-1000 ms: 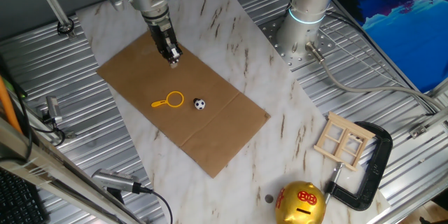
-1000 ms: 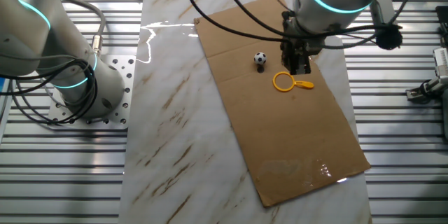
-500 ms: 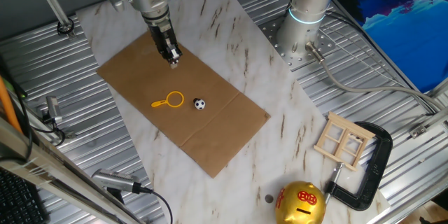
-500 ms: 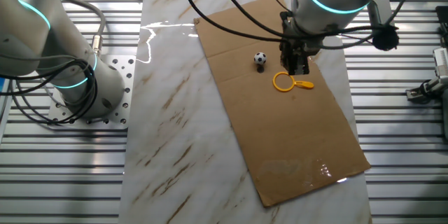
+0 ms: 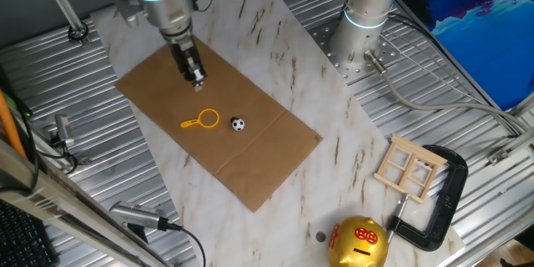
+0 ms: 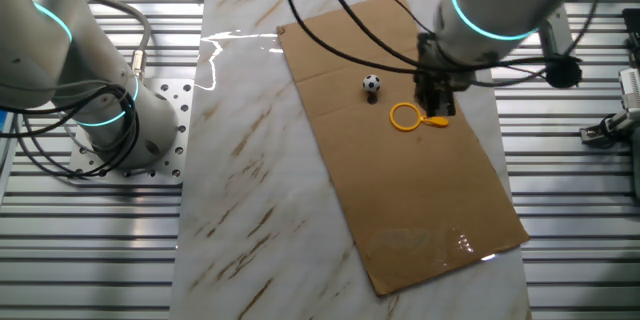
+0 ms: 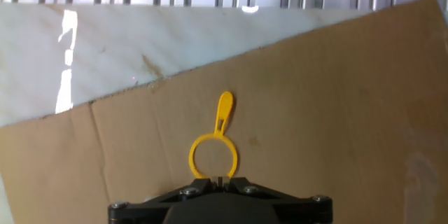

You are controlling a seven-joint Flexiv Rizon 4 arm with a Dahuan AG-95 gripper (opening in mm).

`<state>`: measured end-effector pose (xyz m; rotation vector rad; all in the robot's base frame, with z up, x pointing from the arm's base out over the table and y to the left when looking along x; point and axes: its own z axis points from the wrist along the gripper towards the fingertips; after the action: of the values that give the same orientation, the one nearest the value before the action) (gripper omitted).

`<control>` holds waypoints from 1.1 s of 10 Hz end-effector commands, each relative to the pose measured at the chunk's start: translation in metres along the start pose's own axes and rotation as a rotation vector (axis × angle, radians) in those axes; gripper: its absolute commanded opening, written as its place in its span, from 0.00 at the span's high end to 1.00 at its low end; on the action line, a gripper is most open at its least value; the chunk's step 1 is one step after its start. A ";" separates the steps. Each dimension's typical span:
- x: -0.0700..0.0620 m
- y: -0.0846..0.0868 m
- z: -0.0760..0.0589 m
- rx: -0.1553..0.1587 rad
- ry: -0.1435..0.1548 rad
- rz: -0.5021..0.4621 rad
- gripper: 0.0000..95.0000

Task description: Attach the bubble ring to the ball

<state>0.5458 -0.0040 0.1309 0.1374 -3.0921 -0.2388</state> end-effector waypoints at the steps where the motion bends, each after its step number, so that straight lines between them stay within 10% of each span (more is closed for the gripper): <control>1: -0.020 -0.002 0.014 0.002 0.002 0.001 1.00; 9: -0.044 0.002 0.046 0.007 -0.001 -0.002 1.00; 11: -0.044 0.002 0.046 0.012 -0.001 0.024 0.80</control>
<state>0.5872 0.0090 0.0838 0.1528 -3.0959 -0.2272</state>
